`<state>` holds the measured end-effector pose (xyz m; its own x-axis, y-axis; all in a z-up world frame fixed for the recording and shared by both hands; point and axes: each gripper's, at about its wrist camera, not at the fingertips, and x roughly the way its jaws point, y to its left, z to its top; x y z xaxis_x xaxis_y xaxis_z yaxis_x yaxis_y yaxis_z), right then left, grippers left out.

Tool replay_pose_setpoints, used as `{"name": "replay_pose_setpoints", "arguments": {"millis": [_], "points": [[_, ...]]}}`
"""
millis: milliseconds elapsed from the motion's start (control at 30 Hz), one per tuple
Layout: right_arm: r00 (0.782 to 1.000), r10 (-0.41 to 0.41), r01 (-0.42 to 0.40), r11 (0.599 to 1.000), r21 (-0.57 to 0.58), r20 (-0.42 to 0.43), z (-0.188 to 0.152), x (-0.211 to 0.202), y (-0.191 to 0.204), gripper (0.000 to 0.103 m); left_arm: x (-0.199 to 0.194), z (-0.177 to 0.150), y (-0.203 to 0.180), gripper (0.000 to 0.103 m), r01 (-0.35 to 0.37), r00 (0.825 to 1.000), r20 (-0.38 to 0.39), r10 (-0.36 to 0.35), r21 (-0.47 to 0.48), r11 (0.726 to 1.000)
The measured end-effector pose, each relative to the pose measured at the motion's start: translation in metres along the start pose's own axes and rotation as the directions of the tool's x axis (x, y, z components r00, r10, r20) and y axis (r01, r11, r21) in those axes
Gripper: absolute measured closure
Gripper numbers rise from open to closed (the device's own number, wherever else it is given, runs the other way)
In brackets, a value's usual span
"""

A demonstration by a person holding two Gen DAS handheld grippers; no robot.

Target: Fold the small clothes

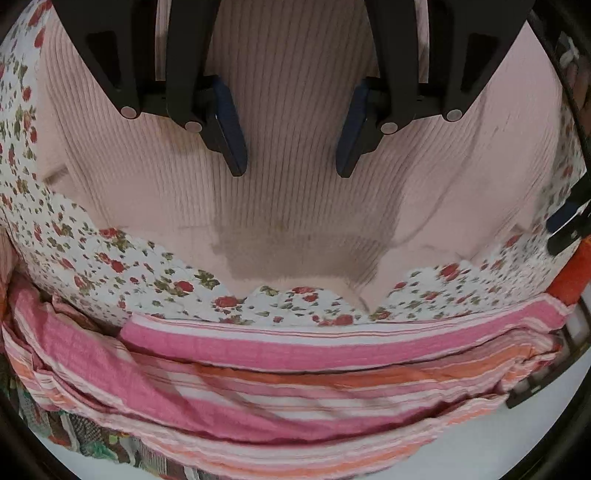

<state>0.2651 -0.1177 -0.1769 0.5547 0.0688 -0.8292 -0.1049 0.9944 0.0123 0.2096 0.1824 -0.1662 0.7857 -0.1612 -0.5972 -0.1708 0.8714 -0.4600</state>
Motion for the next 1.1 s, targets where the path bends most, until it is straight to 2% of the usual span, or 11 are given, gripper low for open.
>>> {"name": "replay_pose_setpoints", "arguments": {"millis": [133,300,433,600,833,1100], "points": [[1.0,-0.021,0.021,1.0,0.012,-0.015,0.013,0.013,-0.001,0.053,0.001,-0.001,0.001,0.043,-0.01,1.0,-0.008,0.01,0.021,1.0],[0.999,-0.049,0.049,0.999,0.007,-0.002,0.014,0.015,0.001,0.054,-0.002,-0.003,-0.006,0.043,-0.002,1.0,-0.005,0.003,0.058,0.998],[1.0,-0.03,0.03,0.999,0.015,-0.01,0.009,0.007,0.0,0.054,-0.003,-0.008,-0.013,0.042,0.012,1.0,-0.024,-0.01,0.089,0.996],[1.0,0.016,-0.016,0.999,0.039,-0.005,-0.012,-0.022,-0.001,0.055,-0.003,-0.011,-0.018,0.043,0.016,0.999,-0.034,-0.013,0.12,0.993],[0.999,0.035,-0.035,0.999,-0.007,0.035,-0.047,-0.06,0.009,0.055,-0.007,-0.01,-0.012,0.042,0.039,0.999,-0.035,-0.036,0.082,0.996],[0.996,-0.015,0.021,0.998,-0.065,0.089,-0.085,-0.081,0.022,0.055,-0.01,-0.009,-0.01,0.042,0.032,0.999,-0.022,-0.03,0.082,0.996]]}}
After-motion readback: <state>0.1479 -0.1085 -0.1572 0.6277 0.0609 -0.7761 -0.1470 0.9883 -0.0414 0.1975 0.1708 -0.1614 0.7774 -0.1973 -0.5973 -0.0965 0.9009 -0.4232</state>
